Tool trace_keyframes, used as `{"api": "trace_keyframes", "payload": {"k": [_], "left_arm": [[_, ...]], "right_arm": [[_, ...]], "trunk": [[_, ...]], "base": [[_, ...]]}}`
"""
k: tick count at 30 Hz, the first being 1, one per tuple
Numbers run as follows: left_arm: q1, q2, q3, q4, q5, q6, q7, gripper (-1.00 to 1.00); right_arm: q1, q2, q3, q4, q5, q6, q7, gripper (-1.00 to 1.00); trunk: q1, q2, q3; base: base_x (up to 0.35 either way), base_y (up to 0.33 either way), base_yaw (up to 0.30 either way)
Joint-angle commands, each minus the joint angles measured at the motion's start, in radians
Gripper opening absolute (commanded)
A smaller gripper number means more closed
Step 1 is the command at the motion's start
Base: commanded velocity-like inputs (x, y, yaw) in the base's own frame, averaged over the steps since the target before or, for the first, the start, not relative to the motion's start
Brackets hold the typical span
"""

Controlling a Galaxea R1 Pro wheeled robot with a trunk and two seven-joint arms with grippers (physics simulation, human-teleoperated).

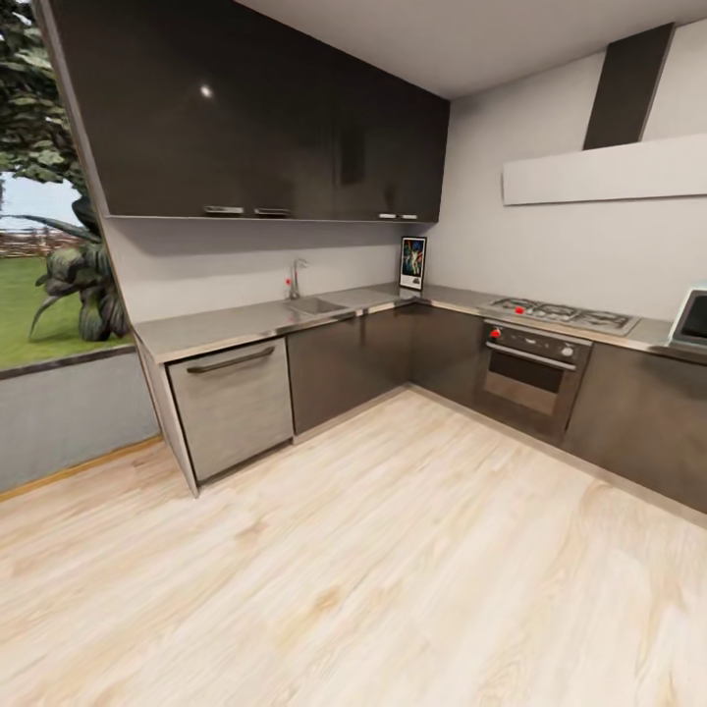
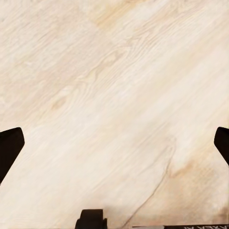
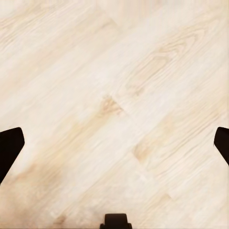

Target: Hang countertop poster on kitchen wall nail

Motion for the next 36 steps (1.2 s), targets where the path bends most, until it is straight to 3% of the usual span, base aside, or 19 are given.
{"api": "trace_keyframes", "payload": {"k": [1, 36], "left_arm": [[0.000, 0.000, 0.001, -0.001, -0.003, 0.000, 0.000, 1.00], [0.000, 0.000, 0.001, -0.001, -0.003, -0.001, 0.000, 1.00]], "right_arm": [[0.000, 0.000, 0.000, 0.001, -0.001, -0.003, 0.000, 1.00], [0.000, 0.000, 0.000, 0.002, -0.001, -0.003, 0.000, 1.00]], "trunk": [[0.001, 0.000, -0.001], [0.001, 0.000, -0.001]], "base": [[0.336, -0.105, 0.000], [0.336, -0.105, 0.000]]}}
